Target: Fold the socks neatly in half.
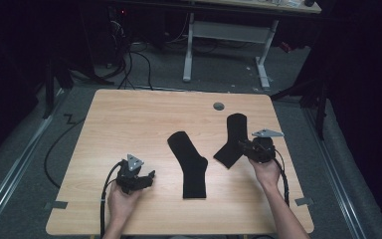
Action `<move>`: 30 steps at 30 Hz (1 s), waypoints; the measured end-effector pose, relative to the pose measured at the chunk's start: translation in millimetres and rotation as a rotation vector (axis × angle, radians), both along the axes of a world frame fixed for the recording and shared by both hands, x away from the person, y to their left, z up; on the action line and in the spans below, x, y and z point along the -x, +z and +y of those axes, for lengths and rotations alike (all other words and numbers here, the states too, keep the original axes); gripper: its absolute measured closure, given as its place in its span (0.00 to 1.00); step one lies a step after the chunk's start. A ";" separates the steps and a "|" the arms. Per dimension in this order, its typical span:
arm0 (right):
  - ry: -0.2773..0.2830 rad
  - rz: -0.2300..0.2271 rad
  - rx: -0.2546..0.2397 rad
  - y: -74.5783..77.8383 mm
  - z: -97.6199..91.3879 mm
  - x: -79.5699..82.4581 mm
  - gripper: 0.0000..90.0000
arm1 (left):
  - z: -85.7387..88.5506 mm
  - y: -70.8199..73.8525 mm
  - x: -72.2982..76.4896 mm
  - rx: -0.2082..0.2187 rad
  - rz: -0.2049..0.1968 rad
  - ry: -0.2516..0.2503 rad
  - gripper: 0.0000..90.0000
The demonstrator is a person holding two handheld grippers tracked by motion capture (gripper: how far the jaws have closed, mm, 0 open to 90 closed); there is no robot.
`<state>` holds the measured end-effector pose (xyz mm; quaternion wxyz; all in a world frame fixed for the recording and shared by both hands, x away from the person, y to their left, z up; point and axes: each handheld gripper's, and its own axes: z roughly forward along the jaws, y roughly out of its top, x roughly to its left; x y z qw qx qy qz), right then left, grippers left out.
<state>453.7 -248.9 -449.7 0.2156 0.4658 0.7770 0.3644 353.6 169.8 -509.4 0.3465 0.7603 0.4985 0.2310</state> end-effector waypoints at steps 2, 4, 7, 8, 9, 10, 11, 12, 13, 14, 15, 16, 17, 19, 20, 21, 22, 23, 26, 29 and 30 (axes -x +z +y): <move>-0.005 0.003 0.002 -0.9 0.1 -2.7 0.76 | -0.2 -0.1 0.0 0.001 -0.001 -0.005 0.34; -0.017 0.014 0.012 -4.3 3.0 -10.2 0.76 | -0.3 -0.1 0.1 0.002 0.000 -0.006 0.34; -0.029 0.022 0.012 -9.0 7.2 -17.6 0.76 | -0.3 -0.1 0.1 0.002 0.000 -0.006 0.34; -0.029 0.022 0.012 -9.0 7.2 -17.6 0.76 | -0.3 -0.1 0.1 0.002 0.000 -0.006 0.34; -0.034 0.026 0.013 -10.8 8.7 -20.0 0.76 | -0.3 -0.1 0.1 0.002 0.000 -0.006 0.34; -0.037 0.030 0.019 -12.7 10.4 -22.5 0.76 | -0.3 -0.1 0.1 0.002 0.000 -0.006 0.34; -0.039 0.033 0.026 -14.4 12.2 -25.0 0.76 | -0.2 -0.1 0.1 0.002 0.000 -0.006 0.34; -0.042 0.036 0.031 -15.8 14.1 -27.4 0.76 | -0.2 -0.1 0.0 0.002 0.000 -0.006 0.34; -0.052 0.041 0.041 -18.0 17.9 -31.8 0.75 | -0.2 -0.1 0.0 0.002 0.000 -0.006 0.34; -0.052 0.041 0.041 -18.0 17.9 -31.8 0.75 | -0.2 -0.1 0.0 0.002 0.000 -0.006 0.34; -0.063 0.047 0.043 -20.4 21.4 -36.2 0.73 | -0.2 -0.1 0.1 0.002 0.000 -0.006 0.34; -0.063 0.047 0.043 -20.4 21.4 -36.2 0.73 | -0.2 -0.1 0.1 0.002 0.000 -0.006 0.34; -0.077 0.054 0.053 -24.0 24.5 -40.8 0.72 | -0.2 -0.1 0.0 0.002 0.000 -0.006 0.34; -0.090 0.070 0.062 -28.3 27.2 -45.0 0.72 | -0.2 -0.1 0.0 0.002 0.000 -0.006 0.34; -0.090 0.070 0.062 -28.3 27.2 -45.0 0.72 | -0.2 -0.1 0.0 0.003 0.000 -0.006 0.34; -0.099 0.074 0.071 -30.5 28.5 -46.9 0.72 | -0.2 -0.1 0.0 0.003 0.000 -0.006 0.34; -0.116 0.085 0.076 -34.4 29.5 -50.8 0.71 | -0.2 -0.1 0.0 0.003 0.000 -0.006 0.34; -0.116 0.085 0.076 -34.4 29.5 -50.8 0.71 | -0.2 -0.1 0.0 0.003 0.000 -0.006 0.34; -0.150 0.092 0.082 -38.6 29.3 -54.6 0.68 | -0.1 -0.1 0.0 0.003 0.000 -0.005 0.34; -0.160 0.100 0.095 -42.1 28.7 -55.8 0.68 | 0.2 0.0 -0.1 0.002 0.001 -0.001 0.34; -0.161 0.099 0.088 -43.5 26.9 -56.0 0.67 | 0.1 0.0 -0.1 0.002 0.001 -0.001 0.34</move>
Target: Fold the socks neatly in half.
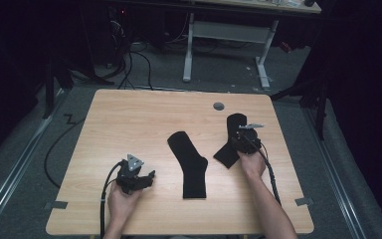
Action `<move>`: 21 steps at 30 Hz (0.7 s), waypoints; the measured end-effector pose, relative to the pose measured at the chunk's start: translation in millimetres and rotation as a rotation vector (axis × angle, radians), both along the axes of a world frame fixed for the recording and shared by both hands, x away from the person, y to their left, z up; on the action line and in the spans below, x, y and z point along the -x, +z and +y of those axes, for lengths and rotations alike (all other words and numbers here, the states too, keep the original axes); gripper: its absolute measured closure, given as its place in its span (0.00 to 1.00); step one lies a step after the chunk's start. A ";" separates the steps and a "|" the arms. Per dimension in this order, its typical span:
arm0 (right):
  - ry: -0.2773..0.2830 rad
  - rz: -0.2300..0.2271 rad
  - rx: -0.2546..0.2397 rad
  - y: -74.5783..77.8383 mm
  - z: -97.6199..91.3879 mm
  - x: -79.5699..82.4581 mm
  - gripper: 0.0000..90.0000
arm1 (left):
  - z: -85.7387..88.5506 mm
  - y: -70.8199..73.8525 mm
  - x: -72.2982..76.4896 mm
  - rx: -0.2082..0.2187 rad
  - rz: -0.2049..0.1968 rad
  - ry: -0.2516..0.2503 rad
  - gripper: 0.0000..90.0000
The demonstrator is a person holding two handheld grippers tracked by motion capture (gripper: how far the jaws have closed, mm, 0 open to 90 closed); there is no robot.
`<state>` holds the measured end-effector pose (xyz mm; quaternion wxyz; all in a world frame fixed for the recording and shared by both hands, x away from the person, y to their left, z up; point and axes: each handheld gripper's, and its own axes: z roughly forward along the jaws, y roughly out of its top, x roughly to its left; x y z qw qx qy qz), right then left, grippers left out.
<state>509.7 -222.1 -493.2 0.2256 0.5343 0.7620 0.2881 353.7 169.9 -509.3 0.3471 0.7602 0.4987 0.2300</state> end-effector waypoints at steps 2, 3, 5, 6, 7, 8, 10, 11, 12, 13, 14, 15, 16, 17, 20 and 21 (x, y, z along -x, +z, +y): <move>-0.003 0.005 -0.008 0.0 -0.7 -0.2 0.68 | 0.0 0.0 0.0 0.000 0.000 0.000 0.35; -0.002 0.007 -0.010 0.0 -1.1 -0.3 0.68 | 0.0 0.0 0.0 0.000 0.000 0.000 0.35; 0.020 0.010 0.003 0.6 -0.9 0.8 0.75 | 0.0 0.0 0.0 -0.001 0.000 0.001 0.34; 0.031 0.007 0.007 0.5 -0.8 2.2 0.79 | -0.1 0.0 0.0 -0.001 0.000 0.001 0.34; 0.031 0.007 0.007 0.5 -0.8 2.2 0.79 | -0.1 0.0 0.0 -0.001 0.000 0.001 0.34; 0.044 -0.001 0.012 0.0 -0.4 3.9 0.83 | -0.1 0.0 0.0 -0.001 0.000 0.001 0.34; 0.065 -0.021 0.027 -1.2 0.9 7.4 0.90 | 0.0 0.0 0.0 -0.001 0.000 0.003 0.35; 0.070 -0.027 0.034 -1.6 1.7 8.8 0.93 | 0.2 -0.1 -0.2 0.001 0.000 0.006 0.35; 0.081 -0.034 0.044 -2.1 2.9 10.1 0.96 | 0.6 0.0 -0.4 0.004 0.000 0.014 0.35; 0.081 -0.034 0.044 -2.1 2.9 10.1 0.96 | 0.6 0.0 -0.4 0.004 0.000 0.014 0.35; 0.086 -0.031 0.050 -1.7 3.0 10.2 0.96 | 0.6 0.0 -0.4 0.004 0.000 0.014 0.35; 0.088 -0.027 0.050 -1.4 2.9 10.1 0.97 | 0.6 0.0 -0.4 0.004 0.000 0.014 0.35; 0.094 -0.022 0.037 -1.1 0.8 9.3 0.97 | 0.4 0.0 -0.4 0.002 0.000 0.014 0.35; 0.097 -0.018 0.033 -0.8 0.1 9.1 0.97 | 0.4 0.0 -0.4 0.002 0.000 0.014 0.35; 0.099 -0.016 0.038 -0.1 -1.4 9.4 0.98 | 0.3 0.0 -0.3 0.001 0.000 0.012 0.35; 0.102 -0.017 0.041 0.6 -1.8 9.9 0.98 | 0.3 0.0 -0.3 0.001 0.000 0.012 0.35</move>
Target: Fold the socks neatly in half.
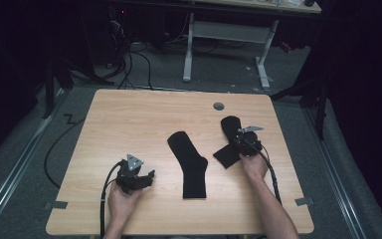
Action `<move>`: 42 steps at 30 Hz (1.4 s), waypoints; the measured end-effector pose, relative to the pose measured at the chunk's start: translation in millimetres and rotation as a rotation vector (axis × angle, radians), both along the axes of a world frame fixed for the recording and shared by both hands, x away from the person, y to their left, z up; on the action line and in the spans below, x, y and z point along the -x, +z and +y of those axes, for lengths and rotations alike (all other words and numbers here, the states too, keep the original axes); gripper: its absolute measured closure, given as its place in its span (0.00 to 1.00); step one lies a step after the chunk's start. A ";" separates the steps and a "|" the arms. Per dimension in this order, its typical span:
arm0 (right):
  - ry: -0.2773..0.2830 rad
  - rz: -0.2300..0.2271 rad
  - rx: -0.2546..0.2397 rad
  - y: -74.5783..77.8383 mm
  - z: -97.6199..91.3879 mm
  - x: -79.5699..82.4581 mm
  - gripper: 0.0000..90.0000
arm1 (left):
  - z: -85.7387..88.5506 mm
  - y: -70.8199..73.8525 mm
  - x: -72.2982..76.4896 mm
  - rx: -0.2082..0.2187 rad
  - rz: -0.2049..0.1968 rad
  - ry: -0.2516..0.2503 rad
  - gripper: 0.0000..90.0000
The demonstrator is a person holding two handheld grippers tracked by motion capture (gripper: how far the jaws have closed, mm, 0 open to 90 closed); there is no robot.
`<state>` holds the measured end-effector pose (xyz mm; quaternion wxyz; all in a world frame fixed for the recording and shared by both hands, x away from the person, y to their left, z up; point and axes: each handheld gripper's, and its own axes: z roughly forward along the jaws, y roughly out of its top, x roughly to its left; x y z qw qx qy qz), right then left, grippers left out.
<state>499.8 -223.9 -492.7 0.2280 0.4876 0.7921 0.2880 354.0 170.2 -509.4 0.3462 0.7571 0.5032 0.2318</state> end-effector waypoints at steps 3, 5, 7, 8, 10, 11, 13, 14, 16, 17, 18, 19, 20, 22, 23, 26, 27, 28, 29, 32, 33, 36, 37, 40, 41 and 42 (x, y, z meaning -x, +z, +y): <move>0.025 -0.015 0.008 5.2 -0.5 3.5 0.98 | -0.1 0.0 0.0 0.000 0.000 0.000 0.35; 0.034 -0.027 -0.004 10.6 -1.7 5.8 0.98 | -0.1 0.0 0.0 0.000 0.000 0.000 0.35; 0.047 -0.040 -0.010 16.5 -2.8 8.1 0.98 | -0.1 -0.1 0.0 0.000 -0.001 0.000 0.35; 0.059 -0.056 -0.019 22.5 -3.2 11.2 0.98 | -0.1 -0.1 0.0 0.000 -0.001 0.000 0.35; 0.065 -0.060 -0.024 25.7 -3.5 13.1 0.98 | -0.1 -0.1 0.0 0.000 -0.001 0.000 0.35; 0.078 -0.076 -0.040 31.8 -4.5 17.0 0.98 | 0.2 0.1 -0.1 -0.001 0.000 -0.002 0.35; 0.091 -0.091 -0.057 38.3 -6.1 21.8 0.98 | 1.1 0.2 -0.4 0.007 0.002 -0.003 0.34; 0.097 -0.095 -0.063 40.8 -6.4 23.8 0.98 | 1.1 0.2 -0.4 0.007 0.002 -0.003 0.34; 0.105 -0.104 -0.071 44.6 -6.5 27.1 0.98 | 1.1 0.2 -0.5 0.009 0.003 -0.004 0.34; 0.123 -0.118 -0.069 50.4 -6.3 32.3 0.98 | 0.4 0.1 -0.5 0.003 0.002 -0.006 0.34; 0.123 -0.118 -0.069 50.4 -6.3 32.3 0.98 | 0.4 0.1 -0.5 0.003 0.002 -0.006 0.34; 0.129 -0.122 -0.066 51.9 -6.4 33.6 0.98 | 0.1 0.0 -0.5 0.000 0.001 -0.006 0.34; 0.133 -0.123 -0.069 53.6 -6.1 35.4 0.98 | 0.0 0.0 -0.5 -0.001 0.001 -0.006 0.34; 0.146 -0.127 -0.073 56.5 -6.4 37.8 0.98 | 0.0 0.0 -0.5 -0.001 0.001 -0.006 0.34; 0.147 -0.125 -0.077 58.0 -6.0 39.3 0.98 | 0.0 0.0 -0.5 -0.002 0.001 -0.006 0.34; 0.155 -0.127 -0.084 61.1 -6.0 41.5 0.98 | -0.1 0.0 -0.5 -0.002 0.001 -0.006 0.34; 0.159 -0.131 -0.087 62.8 -6.2 42.1 0.98 | -0.1 0.0 -0.5 -0.002 0.001 -0.006 0.34; 0.163 -0.134 -0.091 65.4 -5.9 43.4 0.98 | -0.1 0.0 -0.5 -0.002 0.001 -0.006 0.34; 0.173 -0.140 -0.091 69.6 -5.2 45.4 0.98 | -0.1 0.0 -0.5 -0.002 0.000 -0.006 0.33; 0.184 -0.145 -0.092 74.1 -3.9 48.0 0.98 | -0.1 0.0 -0.5 -0.002 0.000 -0.006 0.34; 0.192 -0.147 -0.091 76.3 -3.1 49.4 0.98 | -0.1 0.0 -0.5 -0.002 0.000 -0.006 0.33; 0.203 -0.149 -0.091 79.3 -2.1 51.8 0.98 | -0.2 0.0 -0.5 -0.002 0.000 -0.006 0.33; 0.203 -0.149 -0.094 80.1 -1.8 52.6 0.98 | -0.1 0.0 -0.5 -0.002 0.000 -0.006 0.33; 0.211 -0.152 -0.105 82.3 -1.5 54.5 0.98 | -0.1 0.0 -0.5 -0.002 0.000 -0.006 0.33; 0.212 -0.153 -0.104 83.1 -1.4 55.3 0.98 | -0.2 0.0 -0.5 -0.002 0.000 -0.006 0.33; 0.215 -0.155 -0.107 84.1 -1.1 56.1 0.98 | -0.2 0.0 -0.5 -0.002 0.000 -0.006 0.33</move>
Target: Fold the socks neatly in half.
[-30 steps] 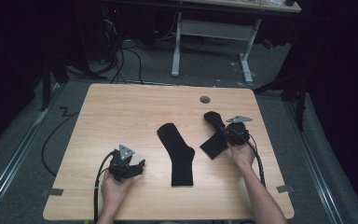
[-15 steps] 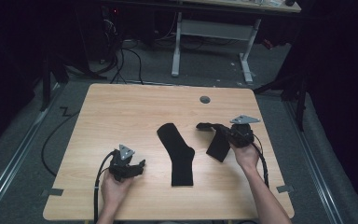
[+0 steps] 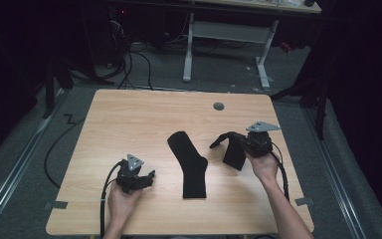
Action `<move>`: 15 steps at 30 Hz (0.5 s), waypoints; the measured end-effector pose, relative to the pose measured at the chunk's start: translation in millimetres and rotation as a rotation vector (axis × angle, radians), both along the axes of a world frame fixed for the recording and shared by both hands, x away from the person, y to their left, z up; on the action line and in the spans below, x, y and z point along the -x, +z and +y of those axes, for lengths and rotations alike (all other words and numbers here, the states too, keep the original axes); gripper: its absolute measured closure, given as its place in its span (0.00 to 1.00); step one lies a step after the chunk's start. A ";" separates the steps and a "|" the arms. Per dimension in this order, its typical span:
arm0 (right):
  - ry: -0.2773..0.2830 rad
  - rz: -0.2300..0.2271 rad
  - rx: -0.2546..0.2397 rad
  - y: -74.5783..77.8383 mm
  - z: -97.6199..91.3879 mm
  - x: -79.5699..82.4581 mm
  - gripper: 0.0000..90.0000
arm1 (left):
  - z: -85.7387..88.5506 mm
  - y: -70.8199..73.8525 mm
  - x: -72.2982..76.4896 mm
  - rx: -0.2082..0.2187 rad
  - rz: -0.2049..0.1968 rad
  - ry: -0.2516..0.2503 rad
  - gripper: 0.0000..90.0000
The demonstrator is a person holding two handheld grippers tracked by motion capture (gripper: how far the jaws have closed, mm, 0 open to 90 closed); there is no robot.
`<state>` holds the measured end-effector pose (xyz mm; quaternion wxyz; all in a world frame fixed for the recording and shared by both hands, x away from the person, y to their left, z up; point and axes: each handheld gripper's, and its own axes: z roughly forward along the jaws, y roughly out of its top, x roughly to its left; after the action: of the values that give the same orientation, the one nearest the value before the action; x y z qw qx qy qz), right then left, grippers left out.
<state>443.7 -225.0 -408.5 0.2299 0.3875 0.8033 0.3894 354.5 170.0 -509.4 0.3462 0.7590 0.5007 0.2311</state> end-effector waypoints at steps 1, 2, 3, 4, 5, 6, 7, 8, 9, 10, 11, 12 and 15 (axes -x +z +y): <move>0.001 0.001 -0.003 0.8 0.3 0.5 0.98 | 0.0 0.0 0.0 0.000 0.000 0.000 0.33; 0.003 -0.001 -0.005 1.9 0.4 1.2 0.98 | 0.0 0.0 0.0 0.000 0.000 0.000 0.33; 0.005 -0.006 -0.009 2.9 0.5 1.9 0.98 | 0.0 0.0 0.0 0.000 0.000 0.000 0.33; 0.006 -0.005 -0.013 4.1 0.5 2.7 0.98 | 0.0 0.0 0.0 0.000 0.000 0.000 0.33; 0.008 -0.007 -0.016 5.3 0.6 3.3 0.98 | 0.0 0.0 0.0 0.000 0.000 0.000 0.33; 0.011 -0.007 -0.016 6.6 0.8 4.0 0.98 | 0.0 0.0 0.0 0.000 0.000 0.000 0.33; 0.016 -0.011 -0.014 9.5 2.0 5.6 0.98 | 0.0 0.0 0.0 0.000 0.000 0.000 0.33; 0.016 -0.011 -0.014 9.5 2.0 5.6 0.98 | 0.0 0.0 0.0 0.000 0.000 0.000 0.33; 0.023 -0.014 -0.015 12.9 3.2 7.2 0.98 | 0.0 0.0 0.0 0.000 0.000 0.000 0.33; 0.023 -0.014 -0.015 12.9 3.2 7.2 0.98 | 0.0 0.0 0.0 0.000 0.000 0.000 0.33; 0.034 -0.018 -0.017 16.2 4.7 8.5 0.98 | 0.0 0.0 0.0 0.000 0.000 0.000 0.33; 0.034 -0.018 -0.017 16.2 4.7 8.5 0.98 | 0.0 0.0 0.0 0.000 0.000 0.000 0.33; 0.053 -0.018 -0.012 21.1 9.4 11.4 0.98 | 0.0 0.0 0.0 -0.001 0.000 0.000 0.33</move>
<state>432.3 -215.6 -387.4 0.2244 0.3637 0.8089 0.4037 354.5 170.0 -509.4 0.3460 0.7591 0.5006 0.2313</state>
